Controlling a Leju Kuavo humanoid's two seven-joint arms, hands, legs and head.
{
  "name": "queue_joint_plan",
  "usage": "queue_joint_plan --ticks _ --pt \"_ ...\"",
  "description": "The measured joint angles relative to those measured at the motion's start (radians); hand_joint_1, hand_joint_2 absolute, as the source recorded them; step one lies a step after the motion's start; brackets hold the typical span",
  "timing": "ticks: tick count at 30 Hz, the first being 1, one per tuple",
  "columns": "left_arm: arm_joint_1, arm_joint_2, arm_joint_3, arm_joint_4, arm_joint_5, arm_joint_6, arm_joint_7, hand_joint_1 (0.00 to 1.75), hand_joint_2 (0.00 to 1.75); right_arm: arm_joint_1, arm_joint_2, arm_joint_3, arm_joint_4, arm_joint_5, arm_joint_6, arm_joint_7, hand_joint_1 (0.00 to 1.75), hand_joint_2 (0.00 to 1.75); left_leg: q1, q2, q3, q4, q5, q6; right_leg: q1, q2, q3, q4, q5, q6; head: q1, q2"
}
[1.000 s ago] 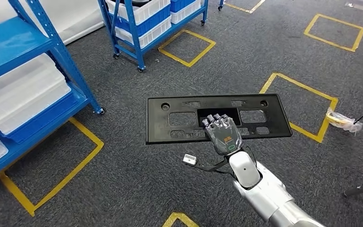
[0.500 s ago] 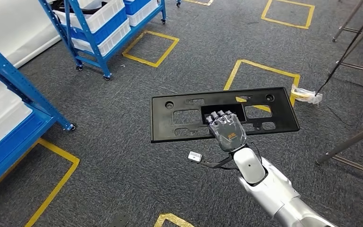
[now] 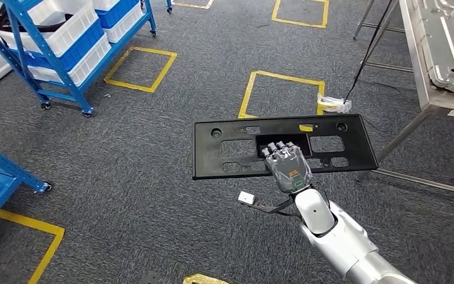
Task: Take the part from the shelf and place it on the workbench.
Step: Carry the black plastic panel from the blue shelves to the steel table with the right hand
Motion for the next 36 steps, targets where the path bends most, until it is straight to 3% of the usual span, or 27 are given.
queue_joint_plan --ticks 2,4,5,6,8,10,11,13,15,17,19,20,21,22,24,25,27,28,29,30,31,33,35,36 --pt "0.001 0.000 0.000 0.000 -0.002 0.000 0.000 0.00 1.75 0.000 -0.003 0.000 0.000 0.000 0.000 0.008 1.62 1.75 -0.002 0.029 0.008 -0.014 0.005 0.006 0.004 -0.071 -0.045 0.096 -0.055 0.005 0.002 0.000" --pt "0.004 0.000 0.001 0.000 -0.004 -0.001 0.000 0.00 1.75 0.005 -0.003 0.000 0.000 0.000 -0.001 0.016 1.62 1.75 -0.004 0.057 0.009 -0.014 0.003 0.007 -0.002 -0.098 -0.099 0.210 -0.102 0.011 0.003 0.000" --pt "0.005 0.000 0.001 0.000 -0.006 -0.001 -0.001 0.00 1.75 0.009 -0.004 0.000 0.001 0.000 -0.002 0.020 1.62 1.75 -0.004 0.071 0.009 -0.013 0.001 0.006 -0.006 -0.103 -0.107 0.229 -0.102 0.015 0.002 0.000" --pt "0.006 -0.001 0.001 0.000 -0.007 -0.001 -0.002 0.00 1.75 0.012 -0.005 0.000 0.001 0.000 -0.002 0.022 1.62 1.75 -0.004 0.084 0.010 -0.012 -0.001 0.004 -0.010 -0.108 -0.096 0.212 -0.086 0.017 0.003 0.000" --pt "0.006 -0.001 0.002 0.000 -0.009 -0.001 -0.005 0.00 1.75 0.014 -0.008 0.000 0.002 0.000 -0.002 0.025 1.62 1.75 -0.003 0.109 0.012 -0.006 -0.009 -0.004 -0.013 -0.141 -0.026 0.086 -0.032 0.020 0.003 0.000" --pt "0.005 -0.002 0.003 0.000 -0.010 -0.002 -0.006 0.00 1.75 0.013 -0.008 0.000 0.001 0.000 -0.001 0.025 1.62 1.75 -0.007 0.130 0.015 0.003 -0.020 -0.017 -0.007 -0.172 0.029 -0.013 -0.004 0.012 0.002 0.000" --pt "0.004 -0.002 0.004 0.000 -0.010 -0.002 -0.006 0.00 1.75 0.013 -0.009 0.000 0.001 0.000 -0.001 0.026 1.62 1.75 -0.009 0.138 0.017 0.006 -0.025 -0.023 -0.003 -0.175 0.035 -0.027 -0.006 0.005 0.001 0.000" --pt "0.002 -0.003 0.006 0.000 -0.011 -0.003 -0.006 0.00 1.75 0.012 -0.012 0.000 0.001 0.000 0.000 0.026 1.62 1.75 -0.009 0.153 0.023 0.006 -0.031 -0.035 -0.001 -0.150 0.035 -0.026 -0.005 -0.009 0.001 0.000" --pt "0.001 -0.004 0.006 0.000 -0.012 -0.003 -0.005 0.00 1.75 0.010 -0.016 0.000 0.001 0.000 0.001 0.025 1.62 1.75 -0.002 0.125 0.019 0.030 -0.054 -0.044 -0.003 -0.128 0.038 -0.029 -0.003 -0.022 0.001 0.000" --pt "0.003 -0.005 0.007 0.000 -0.012 -0.005 -0.005 0.00 1.75 0.008 -0.016 0.000 0.001 0.000 0.001 0.025 1.62 1.75 0.003 0.071 -0.022 0.125 -0.110 -0.048 -0.004 -0.107 0.041 -0.031 -0.003 -0.032 0.001 0.000" --pt "0.006 -0.005 0.009 0.000 -0.012 -0.006 -0.005 0.00 1.75 0.008 -0.015 0.000 0.002 0.000 0.002 0.024 1.62 1.75 0.003 0.049 -0.091 0.260 -0.164 -0.047 -0.001 -0.080 0.042 -0.030 -0.003 -0.037 0.001 0.000" --pt "0.007 -0.005 0.011 0.000 -0.011 -0.007 -0.005 0.00 1.75 0.008 -0.015 0.000 0.003 0.000 0.002 0.023 1.62 1.75 0.002 0.046 -0.114 0.297 -0.167 -0.045 0.002 -0.065 0.042 -0.030 -0.004 -0.037 0.001 0.000" --pt "0.008 -0.005 0.012 0.000 -0.011 -0.007 -0.006 0.00 1.75 0.009 -0.015 0.000 0.004 0.000 0.002 0.022 1.62 1.75 0.002 0.044 -0.119 0.296 -0.150 -0.042 0.004 -0.050 0.043 -0.029 -0.004 -0.038 0.001 0.000" --pt "0.007 -0.005 0.013 0.000 -0.012 -0.007 -0.007 0.00 1.75 0.008 -0.015 0.000 0.004 0.000 0.002 0.023 1.62 1.75 0.002 0.039 -0.105 0.254 -0.115 -0.037 0.005 -0.035 0.044 -0.028 -0.004 -0.038 0.001 0.000" --pt "0.007 -0.004 0.015 0.000 -0.013 -0.007 -0.008 0.00 1.75 0.007 -0.015 0.000 0.005 0.000 0.002 0.024 1.62 1.75 0.002 -0.002 -0.051 0.120 -0.038 -0.027 0.005 -0.007 0.045 -0.026 -0.004 -0.036 0.001 0.000" --pt "0.006 -0.004 0.016 0.000 -0.014 -0.007 -0.008 0.00 1.75 0.006 -0.014 0.000 0.005 0.000 0.002 0.026 1.62 1.75 0.001 -0.024 -0.029 0.067 -0.016 -0.024 0.003 0.006 0.043 -0.025 -0.003 -0.032 0.001 0.000" --pt "0.004 -0.004 0.017 0.000 -0.017 -0.007 -0.007 0.00 1.75 0.004 -0.014 0.000 0.008 0.000 0.004 0.032 1.62 1.75 -0.002 -0.047 -0.012 0.026 -0.009 -0.020 -0.003 0.032 0.035 -0.027 0.002 -0.020 0.001 0.000" --pt "0.002 -0.004 0.017 0.000 -0.019 -0.008 -0.006 0.00 1.75 0.003 -0.015 0.000 0.010 0.000 0.005 0.035 1.62 1.75 -0.004 -0.036 -0.009 0.019 -0.007 -0.017 -0.006 0.045 0.033 -0.031 0.006 -0.012 0.001 0.000" --pt "0.000 -0.004 0.017 0.000 -0.021 -0.008 -0.006 0.00 1.75 0.003 -0.018 0.000 0.012 0.000 0.005 0.039 1.62 1.75 -0.003 -0.023 -0.005 0.011 -0.002 -0.013 -0.007 0.044 0.031 -0.032 0.007 -0.007 0.001 0.000" --pt "-0.001 -0.005 0.017 0.000 -0.022 -0.008 -0.005 0.00 1.75 0.001 -0.021 0.000 0.013 0.000 0.006 0.041 1.62 1.75 -0.002 -0.009 0.001 0.000 0.004 -0.008 -0.004 0.024 0.025 -0.022 -0.001 -0.002 0.002 0.000" --pt "-0.002 -0.005 0.018 0.000 -0.023 -0.008 -0.005 0.00 1.75 -0.003 -0.023 0.000 0.015 0.000 0.006 0.043 1.62 1.75 -0.002 0.006 0.006 -0.012 0.010 -0.002 -0.001 -0.007 0.010 0.007 -0.020 0.001 0.004 0.000" --pt "-0.001 -0.006 0.018 0.000 -0.025 -0.008 -0.005 0.00 1.75 -0.013 -0.025 0.000 0.016 0.000 0.008 0.046 1.62 1.75 -0.004 0.035 0.011 -0.022 0.013 0.006 0.003 -0.076 -0.045 0.124 -0.082 0.003 0.006 0.000" --pt "0.001 -0.006 0.018 0.000 -0.029 -0.010 -0.004 0.00 1.75 -0.021 -0.029 0.002 0.017 0.000 0.012 0.056 1.62 1.75 -0.006 0.064 0.010 -0.020 0.010 0.008 -0.003 -0.099 -0.094 0.228 -0.117 0.009 0.006 0.000" --pt "0.001 -0.006 0.018 0.000 -0.031 -0.011 -0.003 0.00 1.75 -0.028 -0.035 0.003 0.016 0.000 0.016 0.062 1.62 1.75 -0.006 0.078 0.011 -0.018 0.008 0.007 -0.007 -0.105 -0.094 0.231 -0.108 0.013 0.006 0.000"
